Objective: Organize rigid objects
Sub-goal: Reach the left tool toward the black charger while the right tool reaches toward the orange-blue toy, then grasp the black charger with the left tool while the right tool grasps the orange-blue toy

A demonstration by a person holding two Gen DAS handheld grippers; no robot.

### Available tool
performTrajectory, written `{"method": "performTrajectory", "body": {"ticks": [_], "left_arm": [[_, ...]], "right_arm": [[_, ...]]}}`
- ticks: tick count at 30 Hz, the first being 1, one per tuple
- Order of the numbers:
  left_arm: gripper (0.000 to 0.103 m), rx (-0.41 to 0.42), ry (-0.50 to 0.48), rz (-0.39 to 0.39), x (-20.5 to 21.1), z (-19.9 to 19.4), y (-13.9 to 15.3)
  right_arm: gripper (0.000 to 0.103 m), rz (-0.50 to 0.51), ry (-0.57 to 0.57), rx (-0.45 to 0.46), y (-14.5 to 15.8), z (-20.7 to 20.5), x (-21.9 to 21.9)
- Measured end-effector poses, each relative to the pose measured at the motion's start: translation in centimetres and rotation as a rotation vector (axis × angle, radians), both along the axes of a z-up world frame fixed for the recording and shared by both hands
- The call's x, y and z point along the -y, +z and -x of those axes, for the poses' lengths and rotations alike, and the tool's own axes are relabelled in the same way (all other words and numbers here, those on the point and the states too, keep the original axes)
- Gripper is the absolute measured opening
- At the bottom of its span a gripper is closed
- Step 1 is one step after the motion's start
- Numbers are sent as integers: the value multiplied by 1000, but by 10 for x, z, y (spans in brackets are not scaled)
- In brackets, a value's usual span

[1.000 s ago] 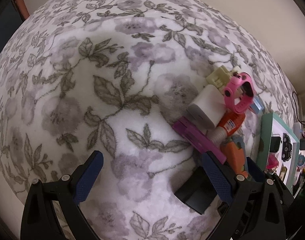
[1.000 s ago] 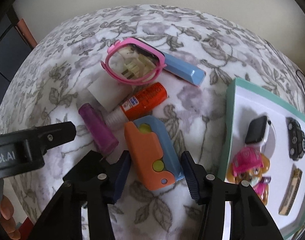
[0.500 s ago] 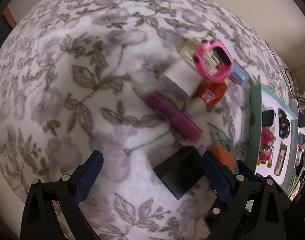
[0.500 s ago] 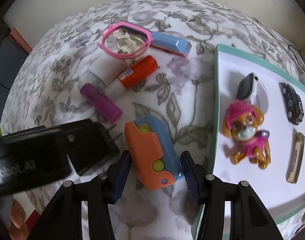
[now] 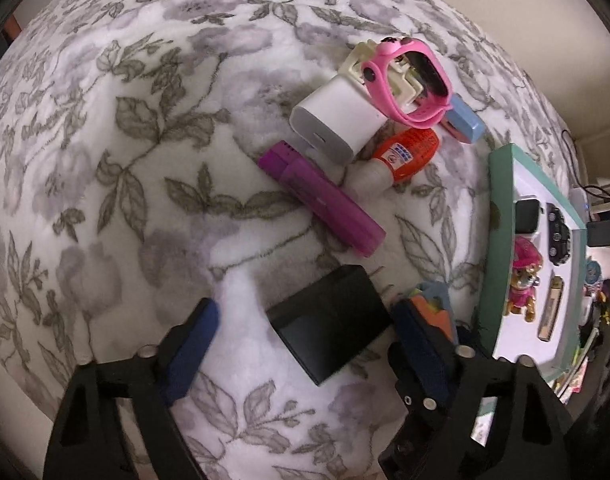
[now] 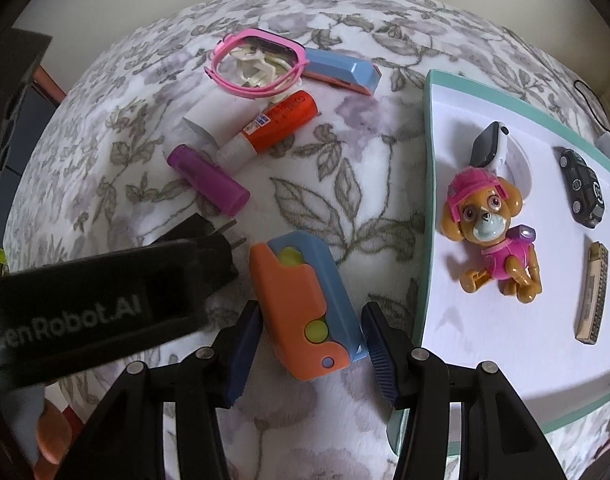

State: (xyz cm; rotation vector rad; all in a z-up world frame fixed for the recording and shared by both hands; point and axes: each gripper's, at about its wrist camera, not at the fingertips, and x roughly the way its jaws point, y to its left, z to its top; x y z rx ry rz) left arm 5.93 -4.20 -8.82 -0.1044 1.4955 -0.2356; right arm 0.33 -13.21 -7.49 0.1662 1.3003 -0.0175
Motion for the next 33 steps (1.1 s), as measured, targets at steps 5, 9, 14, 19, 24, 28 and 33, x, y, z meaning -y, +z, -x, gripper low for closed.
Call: {"method": "performTrajectory", "body": {"ticks": [5,9,14,19,24,28,33], "left_arm": [[67,-18,5,45,-10,4,1],[61,-11,-5,61,-13,8,4],[58,2,1,66,-23,6,16],[58,44,18,94,-32,2,35],[58,111,33,154,-41,3,62],[58,193,20,179,-41,5,91],[58,224,13,193,-33,4,100]], "right_arm": [[55,0,2,-6,1,2,-1],[55,0,4,-11,1,6,-3],[49,-11,-13,-9,4,8,-1],[47,-29,-43,26,16,9,11],[42,-55,-80,94,38,11,24],[24,-80,-120,156,57,14,38],[23,-76,-137,133,53,15,48]]}}
